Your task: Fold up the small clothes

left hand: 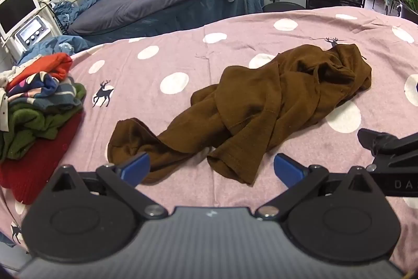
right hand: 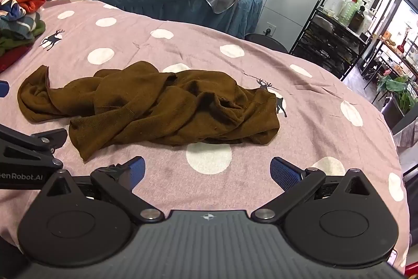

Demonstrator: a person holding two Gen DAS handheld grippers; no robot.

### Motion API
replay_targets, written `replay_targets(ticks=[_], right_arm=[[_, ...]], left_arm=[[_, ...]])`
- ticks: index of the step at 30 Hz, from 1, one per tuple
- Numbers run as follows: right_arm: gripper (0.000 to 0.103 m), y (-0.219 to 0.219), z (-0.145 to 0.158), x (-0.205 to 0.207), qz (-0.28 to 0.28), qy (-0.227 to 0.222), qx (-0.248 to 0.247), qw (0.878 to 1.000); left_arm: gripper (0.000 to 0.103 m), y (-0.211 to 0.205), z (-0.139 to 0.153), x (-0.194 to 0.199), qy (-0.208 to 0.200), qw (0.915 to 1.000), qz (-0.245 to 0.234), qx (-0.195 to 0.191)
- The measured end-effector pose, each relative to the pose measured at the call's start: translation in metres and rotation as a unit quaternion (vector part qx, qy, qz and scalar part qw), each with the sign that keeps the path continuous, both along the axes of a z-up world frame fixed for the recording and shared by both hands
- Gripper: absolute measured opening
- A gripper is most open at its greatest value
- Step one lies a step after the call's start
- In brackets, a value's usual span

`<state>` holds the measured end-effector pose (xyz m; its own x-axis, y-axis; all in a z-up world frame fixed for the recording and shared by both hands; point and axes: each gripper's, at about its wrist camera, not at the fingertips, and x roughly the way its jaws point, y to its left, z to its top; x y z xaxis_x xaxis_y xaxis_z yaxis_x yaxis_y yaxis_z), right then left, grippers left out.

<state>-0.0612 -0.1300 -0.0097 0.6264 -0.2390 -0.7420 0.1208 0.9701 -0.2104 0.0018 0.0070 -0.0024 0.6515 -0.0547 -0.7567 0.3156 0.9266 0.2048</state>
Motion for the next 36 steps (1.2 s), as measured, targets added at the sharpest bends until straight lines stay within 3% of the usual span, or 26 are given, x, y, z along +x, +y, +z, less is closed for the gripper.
replay_targets(ticks=[36], right_arm=[[0.103,0.0,-0.009,0.003,-0.004,0.012,-0.014,1.0]], left_arm=[[0.103,0.002,-0.014,0.007,0.032,0.9993,0.018,0.011]])
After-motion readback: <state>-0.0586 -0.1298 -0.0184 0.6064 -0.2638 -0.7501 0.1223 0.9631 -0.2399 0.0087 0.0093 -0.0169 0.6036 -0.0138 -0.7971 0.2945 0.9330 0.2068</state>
